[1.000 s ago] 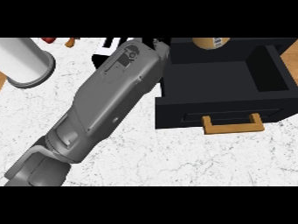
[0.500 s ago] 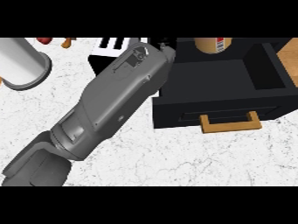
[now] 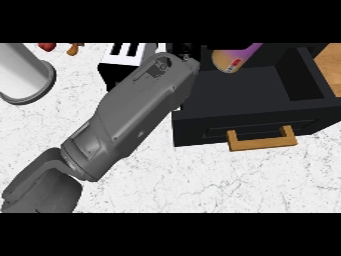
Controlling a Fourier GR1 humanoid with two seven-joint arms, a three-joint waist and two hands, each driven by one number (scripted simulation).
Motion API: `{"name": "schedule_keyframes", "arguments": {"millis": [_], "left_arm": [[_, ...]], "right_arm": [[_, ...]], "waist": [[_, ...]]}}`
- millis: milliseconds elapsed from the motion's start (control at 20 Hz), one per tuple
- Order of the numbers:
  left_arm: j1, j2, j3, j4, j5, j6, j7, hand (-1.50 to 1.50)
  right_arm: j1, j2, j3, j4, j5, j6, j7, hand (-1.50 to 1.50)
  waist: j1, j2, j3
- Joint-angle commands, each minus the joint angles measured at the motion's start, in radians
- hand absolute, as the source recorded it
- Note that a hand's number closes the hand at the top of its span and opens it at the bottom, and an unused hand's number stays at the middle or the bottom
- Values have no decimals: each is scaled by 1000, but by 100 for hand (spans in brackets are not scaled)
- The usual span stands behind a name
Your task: Pick up the can, place it into the drawer and close the drawer
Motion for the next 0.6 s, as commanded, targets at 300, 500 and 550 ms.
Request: {"name": "schedule_keyframes", "arguments": {"millis": [300,500,550], "left_arm": [[2,0,-97,14,83,78,-27,-150],[28,0,-106,7,119,90,-66,-150],[51,0,-107,-1,128,103,-104,-150]], "right_arm": [[-16,9,12,-11,16,-12,18,-150],[-10,-14,-20,-12,-5,-1,14,-150],[-12,5,-3,-21,3,-6,14,-150]], "waist": [[-4,1,0],[-6,-1,0],[-5,0,0]]}}
